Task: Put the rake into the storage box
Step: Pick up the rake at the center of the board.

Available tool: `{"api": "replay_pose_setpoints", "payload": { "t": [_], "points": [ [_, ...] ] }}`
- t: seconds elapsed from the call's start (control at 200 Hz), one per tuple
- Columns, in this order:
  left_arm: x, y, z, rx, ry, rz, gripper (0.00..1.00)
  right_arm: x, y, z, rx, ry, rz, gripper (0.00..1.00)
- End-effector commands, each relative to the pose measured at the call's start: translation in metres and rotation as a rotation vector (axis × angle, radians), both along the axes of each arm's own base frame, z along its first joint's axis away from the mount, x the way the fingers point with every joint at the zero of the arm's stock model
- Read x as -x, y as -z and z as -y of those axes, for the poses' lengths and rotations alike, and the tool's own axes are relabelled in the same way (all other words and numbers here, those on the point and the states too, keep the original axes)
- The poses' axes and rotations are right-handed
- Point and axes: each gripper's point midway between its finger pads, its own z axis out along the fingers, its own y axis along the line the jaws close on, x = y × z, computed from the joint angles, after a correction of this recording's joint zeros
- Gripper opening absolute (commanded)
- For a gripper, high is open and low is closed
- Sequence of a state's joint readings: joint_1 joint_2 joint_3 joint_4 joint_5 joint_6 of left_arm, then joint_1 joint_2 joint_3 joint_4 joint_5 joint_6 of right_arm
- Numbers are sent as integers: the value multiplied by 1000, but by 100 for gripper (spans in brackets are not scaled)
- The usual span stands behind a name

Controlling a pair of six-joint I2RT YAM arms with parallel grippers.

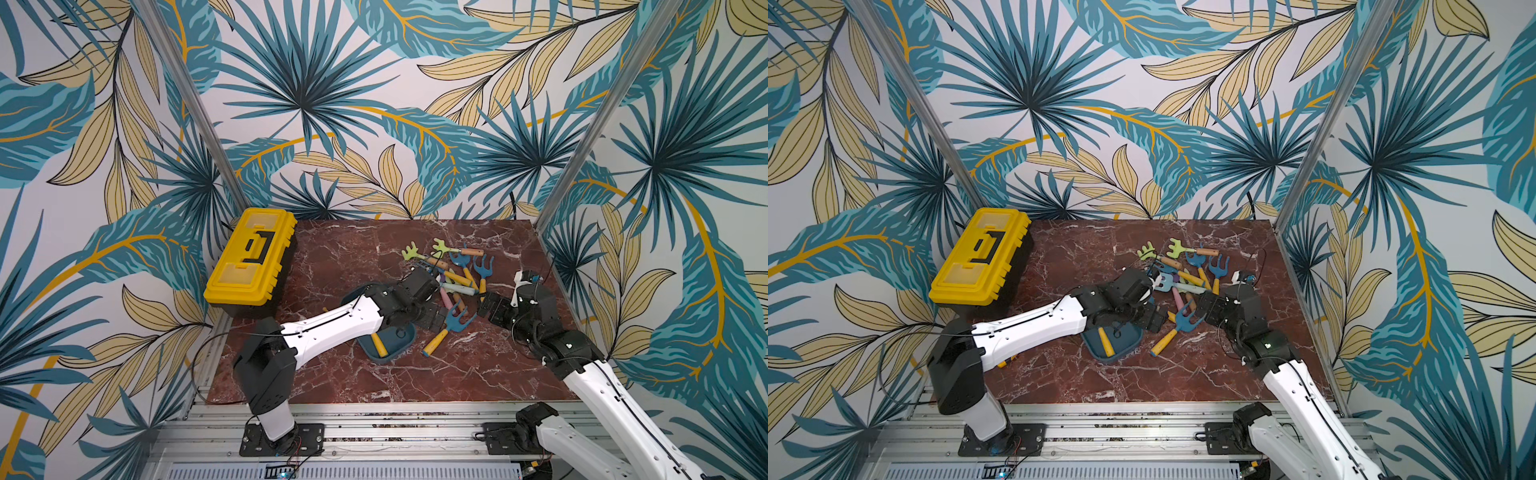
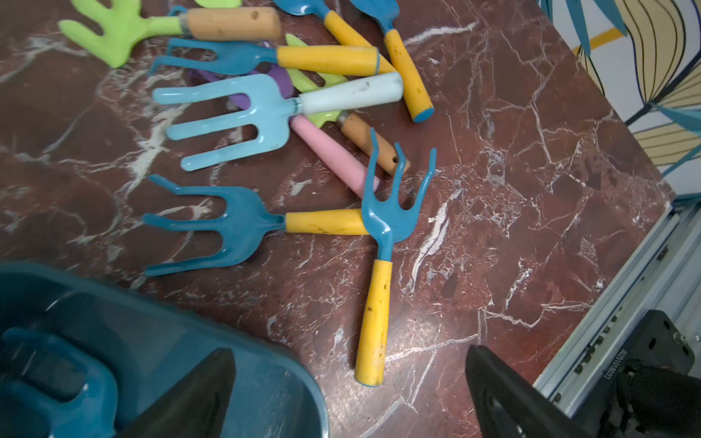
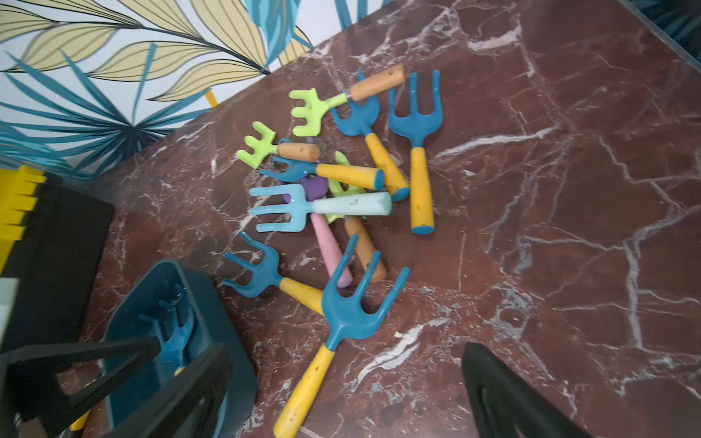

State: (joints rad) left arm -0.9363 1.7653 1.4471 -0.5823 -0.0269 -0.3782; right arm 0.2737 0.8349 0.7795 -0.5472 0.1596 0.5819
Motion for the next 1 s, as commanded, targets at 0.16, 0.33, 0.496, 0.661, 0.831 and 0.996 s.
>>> {"api": "replay_pose_setpoints", "payload": {
  "t": [0.16, 0.33, 0.496, 0.661, 0.831, 0.996],
  "points": [
    [14, 36, 21, -173, 151, -108, 91, 12, 25, 36, -12, 79, -44, 99],
    [7, 61, 31, -245, 177, -146, 81, 16, 23, 52, -10, 121, -19, 99],
    [0, 80, 41, -287, 185, -158, 74, 21, 18, 57, -6, 133, 7, 99],
    [-3, 99, 47, -336, 201, -164, 71, 22, 16, 57, -13, 129, 16, 99],
    [-3, 115, 52, -365, 217, -171, 67, 22, 17, 57, -18, 126, 9, 99],
    [-1, 128, 55, -390, 229, -171, 61, 21, 18, 57, -21, 125, 8, 99]
  ]
}}
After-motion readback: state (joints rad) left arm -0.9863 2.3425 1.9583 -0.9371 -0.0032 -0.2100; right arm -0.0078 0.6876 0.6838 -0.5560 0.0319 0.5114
